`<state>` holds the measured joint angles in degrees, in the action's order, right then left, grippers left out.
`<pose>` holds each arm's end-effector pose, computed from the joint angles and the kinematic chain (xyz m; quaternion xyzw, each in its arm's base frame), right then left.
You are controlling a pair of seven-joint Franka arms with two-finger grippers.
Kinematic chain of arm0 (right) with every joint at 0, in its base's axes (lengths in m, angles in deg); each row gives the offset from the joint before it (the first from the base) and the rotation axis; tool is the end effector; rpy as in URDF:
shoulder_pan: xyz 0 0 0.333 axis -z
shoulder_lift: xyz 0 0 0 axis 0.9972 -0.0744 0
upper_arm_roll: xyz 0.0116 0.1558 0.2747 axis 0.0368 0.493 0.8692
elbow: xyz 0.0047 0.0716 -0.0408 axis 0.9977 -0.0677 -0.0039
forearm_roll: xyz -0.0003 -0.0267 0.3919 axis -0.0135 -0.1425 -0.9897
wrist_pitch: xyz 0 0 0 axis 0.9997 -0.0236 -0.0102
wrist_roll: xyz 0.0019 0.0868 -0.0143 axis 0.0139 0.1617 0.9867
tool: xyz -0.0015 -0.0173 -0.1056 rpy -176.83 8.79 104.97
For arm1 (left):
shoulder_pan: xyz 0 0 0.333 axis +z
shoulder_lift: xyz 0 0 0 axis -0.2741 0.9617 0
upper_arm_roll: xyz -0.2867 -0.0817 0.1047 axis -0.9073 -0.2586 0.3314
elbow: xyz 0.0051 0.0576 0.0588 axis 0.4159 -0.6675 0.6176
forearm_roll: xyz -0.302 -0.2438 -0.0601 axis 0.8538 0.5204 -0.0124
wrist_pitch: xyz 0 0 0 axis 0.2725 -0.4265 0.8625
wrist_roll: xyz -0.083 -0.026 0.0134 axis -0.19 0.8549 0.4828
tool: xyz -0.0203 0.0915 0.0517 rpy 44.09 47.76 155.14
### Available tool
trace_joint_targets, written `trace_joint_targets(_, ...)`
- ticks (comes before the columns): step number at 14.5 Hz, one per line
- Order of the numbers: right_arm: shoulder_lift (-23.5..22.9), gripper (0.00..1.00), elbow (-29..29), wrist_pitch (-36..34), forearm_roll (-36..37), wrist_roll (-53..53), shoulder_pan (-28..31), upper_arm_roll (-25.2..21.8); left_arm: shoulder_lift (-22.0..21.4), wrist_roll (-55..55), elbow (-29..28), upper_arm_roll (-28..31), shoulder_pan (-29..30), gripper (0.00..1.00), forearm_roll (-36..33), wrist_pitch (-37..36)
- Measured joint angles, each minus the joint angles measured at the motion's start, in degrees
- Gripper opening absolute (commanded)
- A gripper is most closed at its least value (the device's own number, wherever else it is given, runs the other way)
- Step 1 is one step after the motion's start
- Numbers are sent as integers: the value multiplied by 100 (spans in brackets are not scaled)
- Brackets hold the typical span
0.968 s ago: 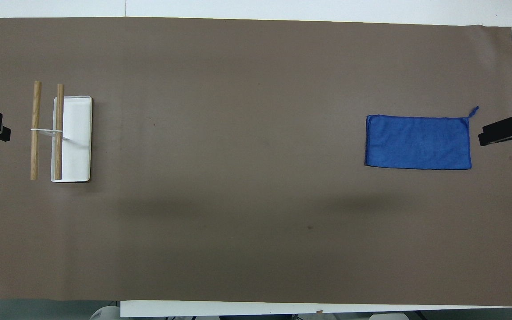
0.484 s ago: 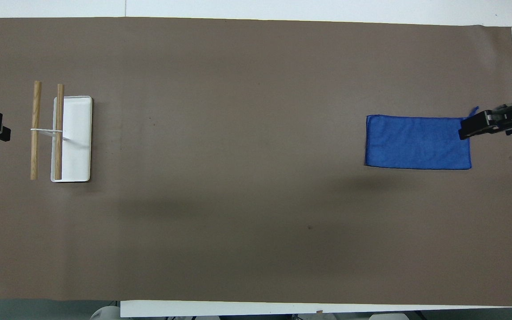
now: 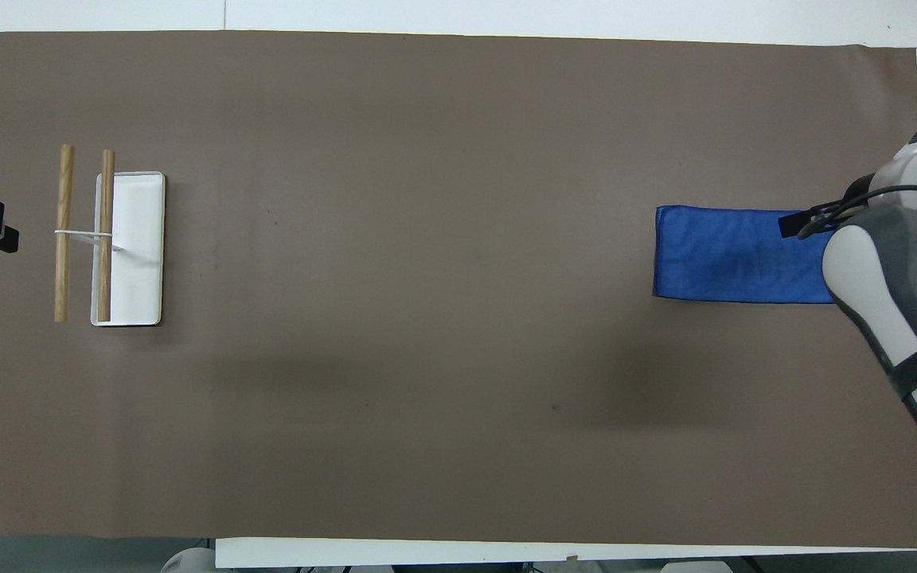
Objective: Right arm passes towel to left arm to hang
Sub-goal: 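Reach the right gripper down to the blue towel's edge, then close the right gripper on the towel edge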
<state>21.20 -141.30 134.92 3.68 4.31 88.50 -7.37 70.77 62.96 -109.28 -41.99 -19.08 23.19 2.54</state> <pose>0.5701 -0.0963 0.3625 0.9937 0.1002 0.0425 0.0280 0.5278 -0.0432 0.6426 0.9969 0.0018 -0.0786 0.0088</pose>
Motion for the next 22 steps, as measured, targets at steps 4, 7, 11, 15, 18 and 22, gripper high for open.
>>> trace_joint_targets(4, -293, 99, -331, 562, -351, 141, -6, 7, 0, 0, 0, 0, 0, 100, 0, 0)
trace_joint_targets(7, -531, 99, -335, 909, -618, 555, 69, 1, 0, 0, 0, 0, 0, 100, 0, 0)
trace_joint_targets(11, -681, 99, -335, 997, -692, 705, 120, -12, 0, 0, 0, 0, 0, 100, 0, 0)
trace_joint_targets(15, -713, 64, -334, 1033, -692, 710, 120, -12, 0, 0, 0, 0, 0, 100, 0, 0)
trace_joint_targets(18, -700, 20, -323, 1035, -693, 829, 121, -12, 0, 0, 0, 0, 0, 100, 0, 0)
trace_joint_targets(22, -667, 0, -314, 1026, -724, 1044, 157, -15, 0, 0, 0, 0, 0, 100, 0, 0)
